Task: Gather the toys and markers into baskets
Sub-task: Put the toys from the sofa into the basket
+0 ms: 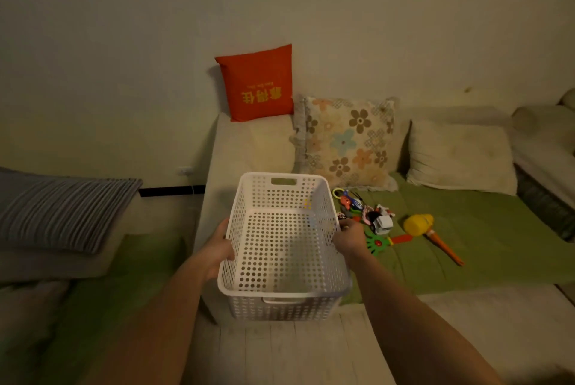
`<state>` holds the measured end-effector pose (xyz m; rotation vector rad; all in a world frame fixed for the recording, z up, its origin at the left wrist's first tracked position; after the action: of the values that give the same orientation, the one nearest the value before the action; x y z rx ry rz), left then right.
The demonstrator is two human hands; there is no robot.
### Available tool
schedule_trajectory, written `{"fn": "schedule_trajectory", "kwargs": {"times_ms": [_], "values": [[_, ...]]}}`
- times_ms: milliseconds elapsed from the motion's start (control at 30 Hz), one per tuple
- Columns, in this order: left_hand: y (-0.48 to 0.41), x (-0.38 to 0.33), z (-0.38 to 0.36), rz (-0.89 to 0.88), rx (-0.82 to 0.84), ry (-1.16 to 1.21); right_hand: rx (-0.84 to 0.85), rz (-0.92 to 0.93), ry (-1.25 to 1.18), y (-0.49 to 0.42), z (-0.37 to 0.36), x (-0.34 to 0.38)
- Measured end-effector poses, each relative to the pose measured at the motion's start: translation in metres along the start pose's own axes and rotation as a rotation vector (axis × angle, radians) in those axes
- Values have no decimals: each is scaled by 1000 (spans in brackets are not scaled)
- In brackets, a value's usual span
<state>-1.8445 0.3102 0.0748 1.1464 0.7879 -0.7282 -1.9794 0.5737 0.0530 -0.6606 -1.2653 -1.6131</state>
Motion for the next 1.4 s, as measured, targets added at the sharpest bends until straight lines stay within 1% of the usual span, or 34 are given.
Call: {"fn": "schedule_trajectory", "kwargs": {"times_ms": [100, 233, 333, 467, 633, 733, 800, 833, 900, 967, 1067, 1133, 1233, 1400], "values": [[-38, -23, 14, -22, -2, -26, 0, -34, 16, -34, -17, 17], [-81, -46, 18, -8, 0, -15, -58, -23, 23, -70, -19, 34], [-114, -54, 16, 2, 2, -28, -45, -23, 6, -100, -19, 41], [-156, -62, 4, 39, -17, -25, -35, -50, -16, -147, -16, 40], [-218, -69, -18, 72, -30, -11, -6, -92, 43, -217, -15, 37], [-256, -73, -33, 120, -105, -30, -2, -121, 83, -269, -13, 27], [-285, -73, -46, 111, -156, -3, 14, -132, 115, -300, -9, 22], [-297, -70, -51, 107, -155, 5, 32, -143, 133, -313, -7, 17], [-318, -59, -63, 184, -132, -29, 82, -170, 155, -339, -7, 4], [-331, -44, -73, 329, -104, -28, 122, -194, 166, -363, -10, -13], [-355, -11, -86, 506, -148, -39, 178, -216, 162, -395, -25, -46], [-369, 22, -86, 587, -207, -21, 226, -214, 172, -405, -37, -61], [-402, 71, -87, 648, -272, 1, 287, -218, 178, -420, -57, -88], [-450, 107, -98, 602, -270, -36, 379, -227, 193, -460, -78, -144]]}}
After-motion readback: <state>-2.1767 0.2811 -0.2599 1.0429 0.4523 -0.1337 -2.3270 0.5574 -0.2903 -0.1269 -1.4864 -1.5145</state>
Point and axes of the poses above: each hand's wrist, its own y-axis away from the middle knuckle, its own z-axis out of the back of the hand, x = y × z, the point moved 7 cm from there along -y, towards the middle knuckle, and after that the axes turned 8 degrees about -y, right-handed, at the moved point
